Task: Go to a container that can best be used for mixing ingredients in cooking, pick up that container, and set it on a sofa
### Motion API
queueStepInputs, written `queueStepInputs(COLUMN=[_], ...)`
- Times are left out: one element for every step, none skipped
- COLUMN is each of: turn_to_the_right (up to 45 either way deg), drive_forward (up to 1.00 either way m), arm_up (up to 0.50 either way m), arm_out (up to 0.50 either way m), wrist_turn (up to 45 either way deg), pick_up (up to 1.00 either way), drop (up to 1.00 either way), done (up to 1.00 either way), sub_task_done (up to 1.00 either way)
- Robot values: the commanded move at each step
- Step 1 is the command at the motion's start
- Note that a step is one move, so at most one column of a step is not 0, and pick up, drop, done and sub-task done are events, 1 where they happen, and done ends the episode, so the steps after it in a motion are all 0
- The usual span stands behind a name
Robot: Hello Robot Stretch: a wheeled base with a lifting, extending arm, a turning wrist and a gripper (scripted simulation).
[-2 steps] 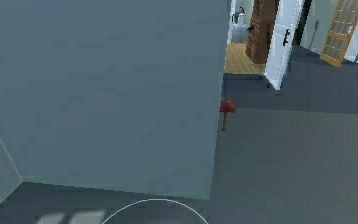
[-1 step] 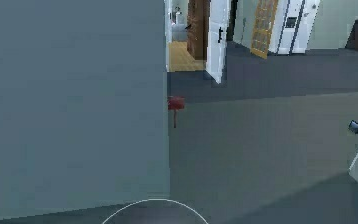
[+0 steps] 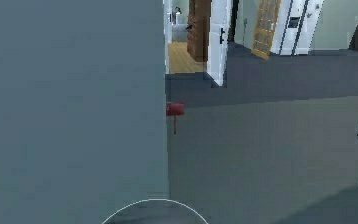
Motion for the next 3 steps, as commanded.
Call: queueStepInputs(turn_to_the_right=[-15.0, 0.0, 0.0], drive_forward=[0.0, 0.0, 0.0], arm_up=[0.0, 0.0, 0.0], arm_out=[0.0, 0.48, 0.0], wrist_turn=[0.0, 0.0, 45.0], pick_up=[0.0, 0.0, 0.0], drop=[0.0, 0.0, 0.0], done=[0.0, 0.0, 0.0], sub_task_done=[0.0, 0.0, 0.0])
